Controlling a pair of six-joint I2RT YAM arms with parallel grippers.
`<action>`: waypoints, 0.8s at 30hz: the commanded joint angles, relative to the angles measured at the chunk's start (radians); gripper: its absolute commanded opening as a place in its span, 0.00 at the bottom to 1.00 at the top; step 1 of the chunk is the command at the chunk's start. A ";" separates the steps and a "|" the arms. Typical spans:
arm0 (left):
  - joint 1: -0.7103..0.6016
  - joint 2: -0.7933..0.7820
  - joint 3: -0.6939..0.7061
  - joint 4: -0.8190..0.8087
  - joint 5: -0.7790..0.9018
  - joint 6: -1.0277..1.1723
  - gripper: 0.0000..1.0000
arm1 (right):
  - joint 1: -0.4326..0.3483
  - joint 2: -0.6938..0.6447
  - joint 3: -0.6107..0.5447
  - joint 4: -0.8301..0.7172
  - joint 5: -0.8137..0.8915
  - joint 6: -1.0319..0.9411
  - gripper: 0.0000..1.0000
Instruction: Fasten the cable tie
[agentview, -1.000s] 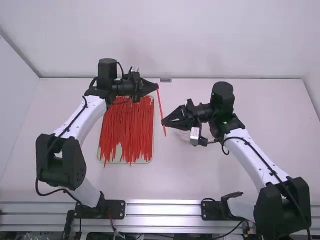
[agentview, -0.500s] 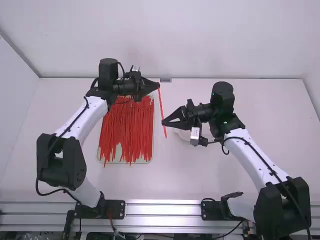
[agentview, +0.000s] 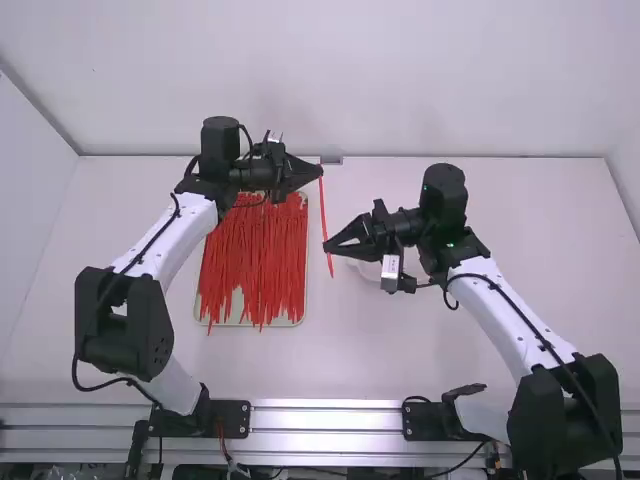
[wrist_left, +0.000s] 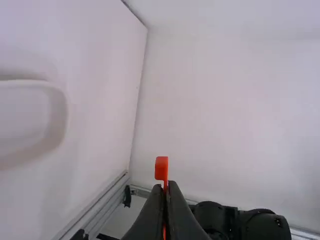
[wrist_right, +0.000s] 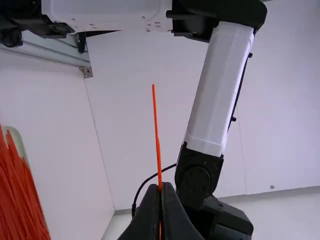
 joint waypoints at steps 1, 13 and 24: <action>-0.010 0.003 -0.006 0.000 0.015 0.015 0.02 | -0.002 -0.002 -0.002 0.002 -0.008 0.006 0.00; -0.015 0.003 -0.006 -0.003 0.014 0.014 0.02 | -0.002 -0.002 -0.002 0.010 0.032 -0.019 0.05; -0.014 0.003 -0.006 -0.003 0.015 0.034 0.02 | -0.002 -0.002 -0.002 0.010 0.031 -0.018 0.00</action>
